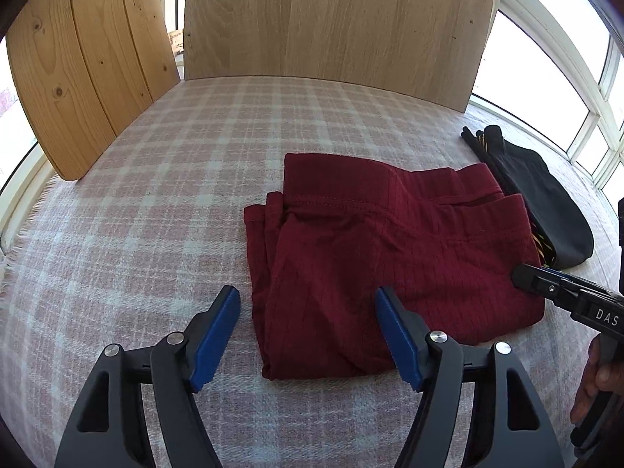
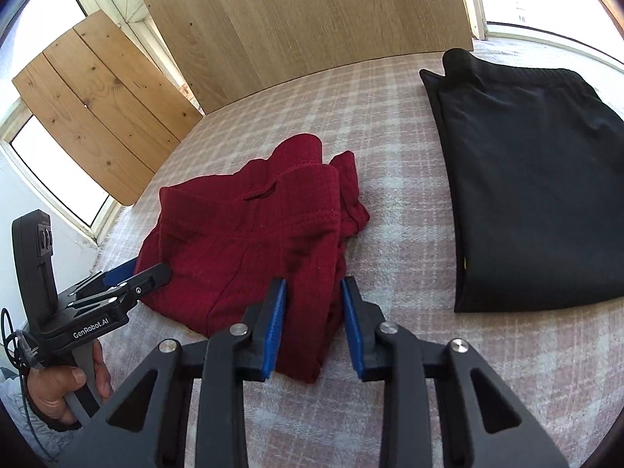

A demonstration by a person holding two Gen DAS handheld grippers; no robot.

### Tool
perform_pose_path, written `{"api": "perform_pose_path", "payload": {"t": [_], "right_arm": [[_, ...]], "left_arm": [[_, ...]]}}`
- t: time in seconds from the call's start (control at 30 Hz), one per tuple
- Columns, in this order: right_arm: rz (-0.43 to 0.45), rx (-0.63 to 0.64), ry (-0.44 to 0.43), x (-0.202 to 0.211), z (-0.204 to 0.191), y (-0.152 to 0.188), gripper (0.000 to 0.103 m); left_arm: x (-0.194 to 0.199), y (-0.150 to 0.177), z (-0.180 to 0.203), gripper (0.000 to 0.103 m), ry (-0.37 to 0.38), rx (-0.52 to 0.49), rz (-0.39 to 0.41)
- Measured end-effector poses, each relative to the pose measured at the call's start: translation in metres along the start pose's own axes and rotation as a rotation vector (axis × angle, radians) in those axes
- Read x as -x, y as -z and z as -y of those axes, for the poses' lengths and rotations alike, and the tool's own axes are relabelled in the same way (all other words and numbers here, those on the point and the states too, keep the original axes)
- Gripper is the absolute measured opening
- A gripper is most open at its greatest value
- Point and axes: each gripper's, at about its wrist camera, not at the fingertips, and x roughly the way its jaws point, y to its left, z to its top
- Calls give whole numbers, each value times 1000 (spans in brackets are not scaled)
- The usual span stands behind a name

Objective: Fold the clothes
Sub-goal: 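Grasp the folded dark red garment edge with both tools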

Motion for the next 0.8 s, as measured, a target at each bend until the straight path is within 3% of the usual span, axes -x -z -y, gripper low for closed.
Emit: {"api": "perform_pose_path", "payload": {"t": [0.13, 0.23, 0.3, 0.37, 0.4, 0.8], "right_arm": [[-14, 1, 13, -1, -5, 0, 31], [-21, -8, 8, -1, -4, -1, 30], [-22, -10, -3, -1, -3, -1, 28], [-24, -14, -18, -1, -2, -1, 26], [-27, -18, -30, -2, -1, -1, 19], [2, -41, -86, 5, -2, -5, 14]], "left_arm": [[1, 1, 0, 71, 22, 33, -5], [1, 3, 4, 62, 29, 23, 10], [1, 2, 6, 39, 35, 18, 13], [0, -1, 6, 27, 37, 21, 10], [0, -3, 5, 15, 52, 25, 5], [13, -16, 9, 12, 74, 7, 52]]}}
